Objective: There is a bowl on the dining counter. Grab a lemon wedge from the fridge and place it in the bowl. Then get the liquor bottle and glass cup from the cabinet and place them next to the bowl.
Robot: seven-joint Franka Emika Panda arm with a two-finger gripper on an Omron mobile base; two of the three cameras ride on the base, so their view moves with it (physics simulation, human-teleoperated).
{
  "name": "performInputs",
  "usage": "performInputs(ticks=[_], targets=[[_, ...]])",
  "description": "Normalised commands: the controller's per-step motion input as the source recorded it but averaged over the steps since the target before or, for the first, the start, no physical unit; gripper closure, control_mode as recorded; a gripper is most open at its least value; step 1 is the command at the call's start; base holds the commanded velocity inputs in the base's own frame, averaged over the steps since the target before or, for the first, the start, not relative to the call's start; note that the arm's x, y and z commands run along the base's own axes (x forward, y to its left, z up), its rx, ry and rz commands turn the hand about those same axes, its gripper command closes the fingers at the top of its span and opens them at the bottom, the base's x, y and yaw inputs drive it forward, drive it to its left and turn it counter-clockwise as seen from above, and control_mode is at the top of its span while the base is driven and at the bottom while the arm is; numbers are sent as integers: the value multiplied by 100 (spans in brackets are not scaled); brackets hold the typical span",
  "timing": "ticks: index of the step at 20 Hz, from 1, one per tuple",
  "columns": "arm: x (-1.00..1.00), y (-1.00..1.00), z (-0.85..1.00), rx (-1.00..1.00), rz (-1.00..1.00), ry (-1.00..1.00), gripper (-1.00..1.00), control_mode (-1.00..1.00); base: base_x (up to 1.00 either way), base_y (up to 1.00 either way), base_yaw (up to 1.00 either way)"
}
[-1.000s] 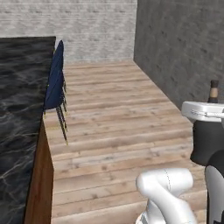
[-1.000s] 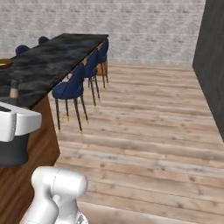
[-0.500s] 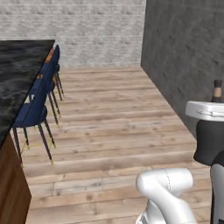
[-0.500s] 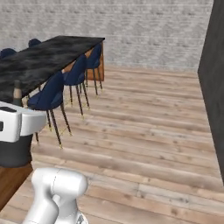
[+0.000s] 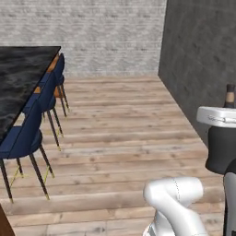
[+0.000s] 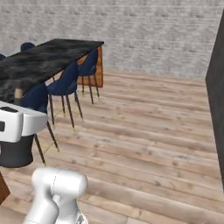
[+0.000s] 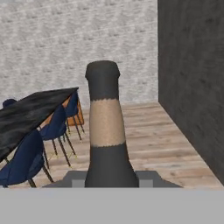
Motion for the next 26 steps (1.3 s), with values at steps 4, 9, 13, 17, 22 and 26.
performInputs(ticks=[4,9,13,17,22,26], targets=[[0,0,0,0,0,0,100,100,100,-34,12],[0,0,0,0,0,0,100,100,100,-41,14],[0,0,0,0,0,0,100,100,100,-41,15],[0,0,0,0,0,0,100,100,100,-44,15],[0,0,0,0,0,0,100,100,100,-50,15],[0,0,0,0,0,0,100,100,100,-53,14]])
